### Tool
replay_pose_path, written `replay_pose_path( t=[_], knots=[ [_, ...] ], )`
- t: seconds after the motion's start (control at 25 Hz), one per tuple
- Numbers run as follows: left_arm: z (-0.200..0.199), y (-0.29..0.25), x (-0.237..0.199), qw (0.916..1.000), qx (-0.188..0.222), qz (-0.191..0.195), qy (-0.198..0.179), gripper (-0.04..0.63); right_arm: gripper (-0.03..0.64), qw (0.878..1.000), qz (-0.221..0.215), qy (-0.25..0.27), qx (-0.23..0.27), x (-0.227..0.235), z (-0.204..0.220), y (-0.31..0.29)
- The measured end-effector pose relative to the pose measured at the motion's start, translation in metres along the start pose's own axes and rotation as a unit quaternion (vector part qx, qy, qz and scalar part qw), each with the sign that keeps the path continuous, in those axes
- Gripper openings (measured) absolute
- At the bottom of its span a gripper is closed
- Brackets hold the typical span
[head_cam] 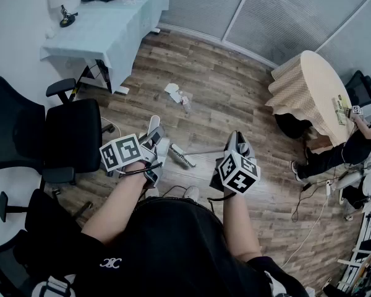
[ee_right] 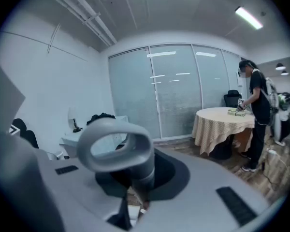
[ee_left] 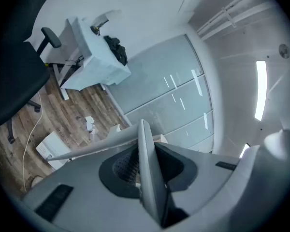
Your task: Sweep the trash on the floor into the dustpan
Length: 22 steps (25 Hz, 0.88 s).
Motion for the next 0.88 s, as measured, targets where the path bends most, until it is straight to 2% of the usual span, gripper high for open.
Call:
replay_pose_path(
  t=[0.36,0.6,0.76,0.88],
  knots=[
    [-0.012,0.017,-0.014,0.9999,-0.002,0.007,0.011,0.074,0.049,1.0,-0.002,0.001,-0.004,-0.024,0.006,0.003],
    [-0.021,0.028,-0.022,0.9994,-0.02,0.025,0.011,0.074,0.049,1.0,0.02,0.005,0.009,-0.041,0.002,0.008],
    [-0.025,0.024,-0.018,0.9996,-0.017,0.022,0.009,0.074,0.049,1.0,0.019,0.002,0.013,-0.034,-0.008,0.003],
    [-0.04,0.026,-0.033,0.9997,-0.013,0.02,0.011,0.074,0.049,1.0,0.018,0.004,0.016,-0.049,-0.007,-0.008]
  ],
)
Point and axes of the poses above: the fingertips, and each gripper's own axes: y backward along the fingers, x to its right, z out of its underside, the point moved 1 cm from there along y, backward along the fingers, and after that the axes turned 4 degrees about z, right-handed, at the moved point
